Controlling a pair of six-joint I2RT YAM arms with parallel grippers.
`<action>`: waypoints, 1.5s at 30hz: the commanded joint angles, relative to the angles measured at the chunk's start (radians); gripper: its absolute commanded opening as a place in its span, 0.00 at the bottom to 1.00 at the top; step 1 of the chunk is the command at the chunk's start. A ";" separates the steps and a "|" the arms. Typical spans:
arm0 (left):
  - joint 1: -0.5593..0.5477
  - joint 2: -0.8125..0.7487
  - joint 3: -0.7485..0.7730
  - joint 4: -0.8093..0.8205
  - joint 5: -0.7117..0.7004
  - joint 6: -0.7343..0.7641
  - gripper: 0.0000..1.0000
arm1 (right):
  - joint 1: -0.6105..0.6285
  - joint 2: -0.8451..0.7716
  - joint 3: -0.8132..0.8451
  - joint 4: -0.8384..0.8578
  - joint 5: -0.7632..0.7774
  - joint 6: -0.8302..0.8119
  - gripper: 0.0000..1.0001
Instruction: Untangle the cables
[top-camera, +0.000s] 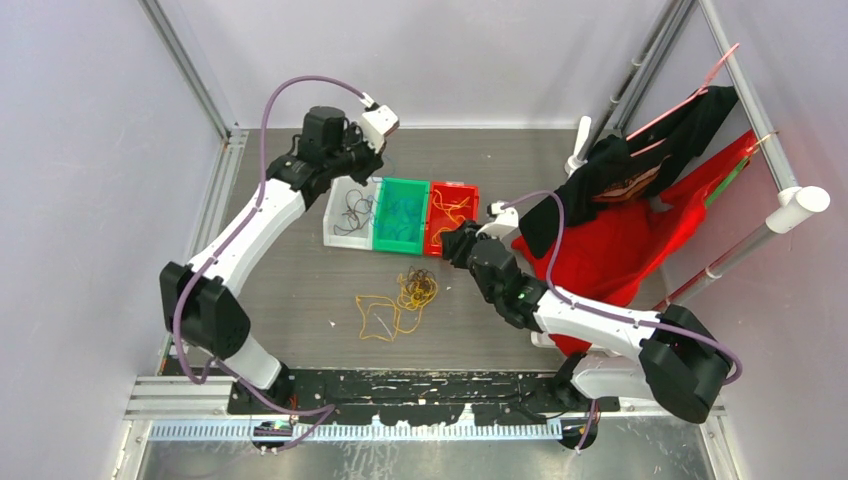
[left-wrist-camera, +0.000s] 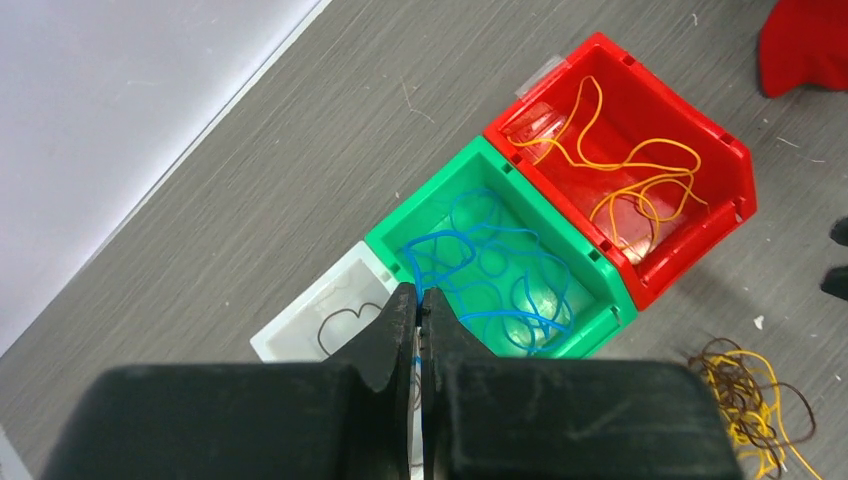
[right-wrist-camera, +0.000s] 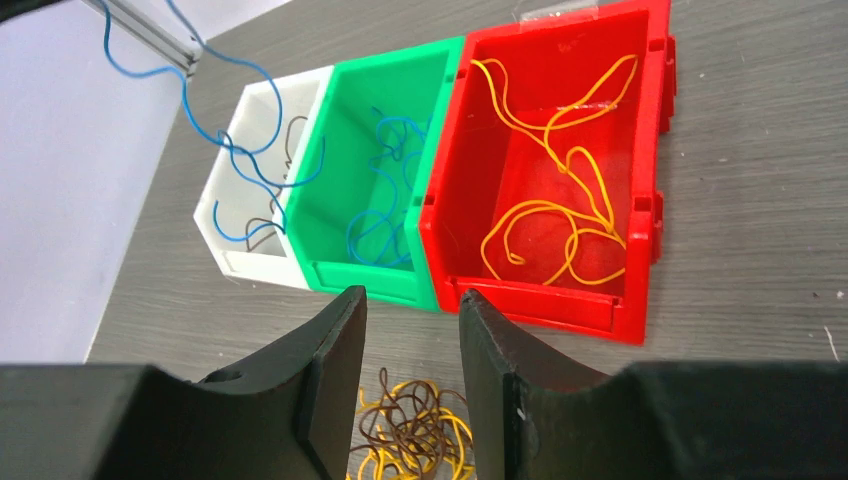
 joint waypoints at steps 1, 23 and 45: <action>-0.008 0.046 0.092 0.094 0.020 0.016 0.00 | -0.007 -0.026 -0.011 0.002 0.012 0.021 0.45; -0.023 0.236 0.133 -0.040 -0.049 0.162 0.00 | -0.031 -0.054 -0.026 -0.015 -0.002 0.055 0.42; -0.085 0.379 0.099 -0.098 -0.094 0.264 0.00 | -0.048 -0.093 -0.033 -0.041 -0.006 0.069 0.38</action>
